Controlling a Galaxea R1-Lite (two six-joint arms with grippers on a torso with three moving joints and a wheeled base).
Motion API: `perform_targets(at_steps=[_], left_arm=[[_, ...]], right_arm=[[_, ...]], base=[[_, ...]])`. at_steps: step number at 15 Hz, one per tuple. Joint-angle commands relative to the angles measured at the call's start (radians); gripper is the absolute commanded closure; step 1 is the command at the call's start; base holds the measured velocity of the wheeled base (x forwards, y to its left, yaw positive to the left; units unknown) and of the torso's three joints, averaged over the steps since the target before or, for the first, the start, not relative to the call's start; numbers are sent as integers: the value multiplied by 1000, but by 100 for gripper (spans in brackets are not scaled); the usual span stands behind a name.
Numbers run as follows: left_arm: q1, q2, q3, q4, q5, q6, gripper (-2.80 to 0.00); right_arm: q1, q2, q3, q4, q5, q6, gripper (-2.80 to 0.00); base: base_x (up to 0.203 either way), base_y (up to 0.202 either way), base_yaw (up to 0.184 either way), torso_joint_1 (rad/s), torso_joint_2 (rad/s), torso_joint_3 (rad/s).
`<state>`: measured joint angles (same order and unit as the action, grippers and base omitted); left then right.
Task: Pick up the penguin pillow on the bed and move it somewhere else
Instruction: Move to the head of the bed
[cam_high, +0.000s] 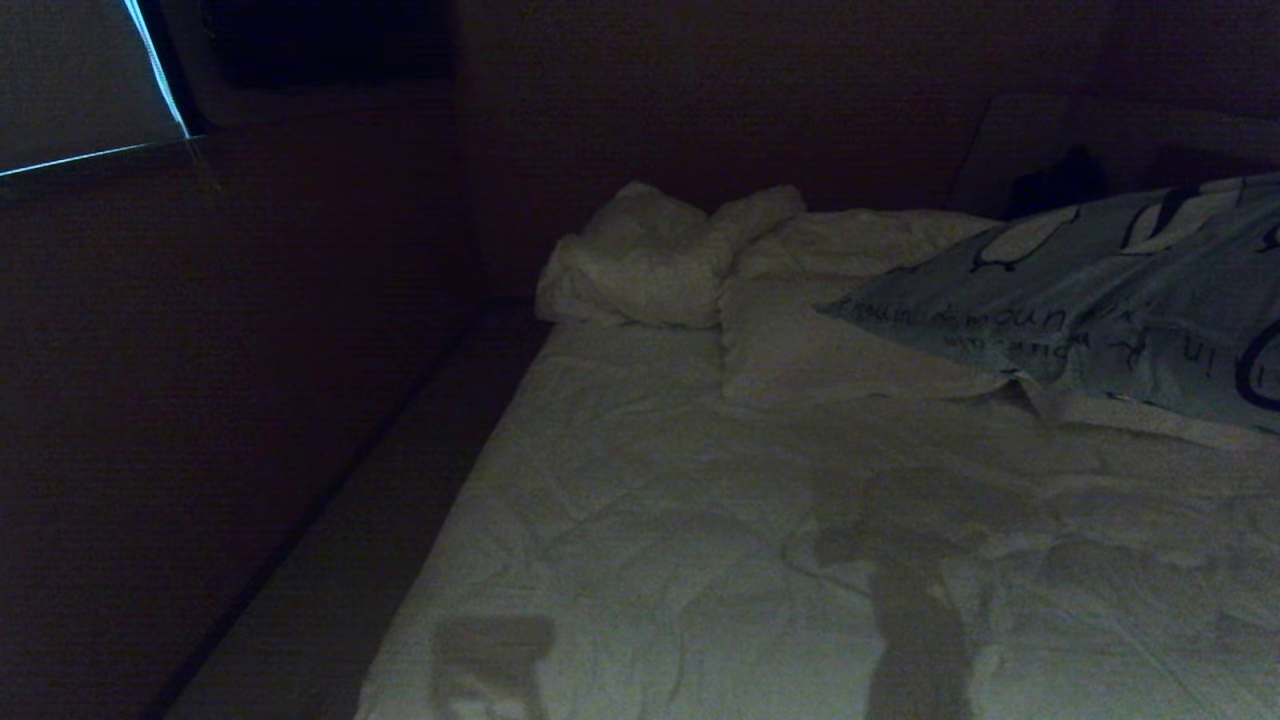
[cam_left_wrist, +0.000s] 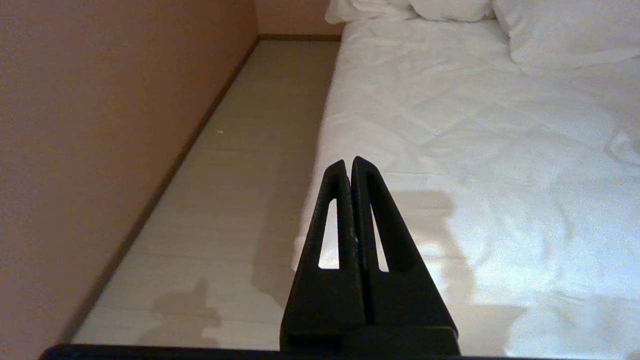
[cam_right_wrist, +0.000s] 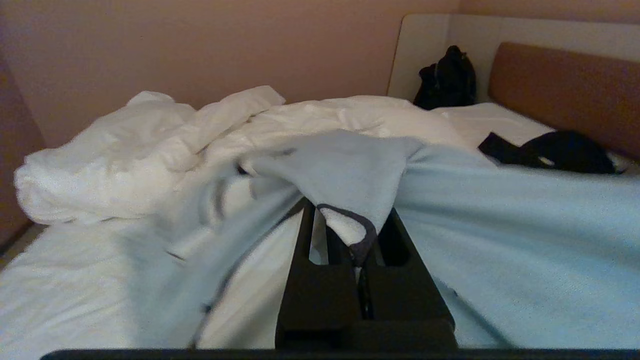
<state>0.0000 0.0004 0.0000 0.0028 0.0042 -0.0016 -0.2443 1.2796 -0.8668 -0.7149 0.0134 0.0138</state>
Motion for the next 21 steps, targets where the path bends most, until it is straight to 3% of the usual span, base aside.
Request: perform_targets(at_steps=[1,21], left_arm=[[-1,0,2,0,0,-1,0],[0,0,2,-1,0,-1,0]], right_arm=[[0,0,0,-5,2,0,0],[0,4,-8,-5,2,1,0]], base=[[0,-195,2,1,4,4],[0,-194,0,1,2,2]])
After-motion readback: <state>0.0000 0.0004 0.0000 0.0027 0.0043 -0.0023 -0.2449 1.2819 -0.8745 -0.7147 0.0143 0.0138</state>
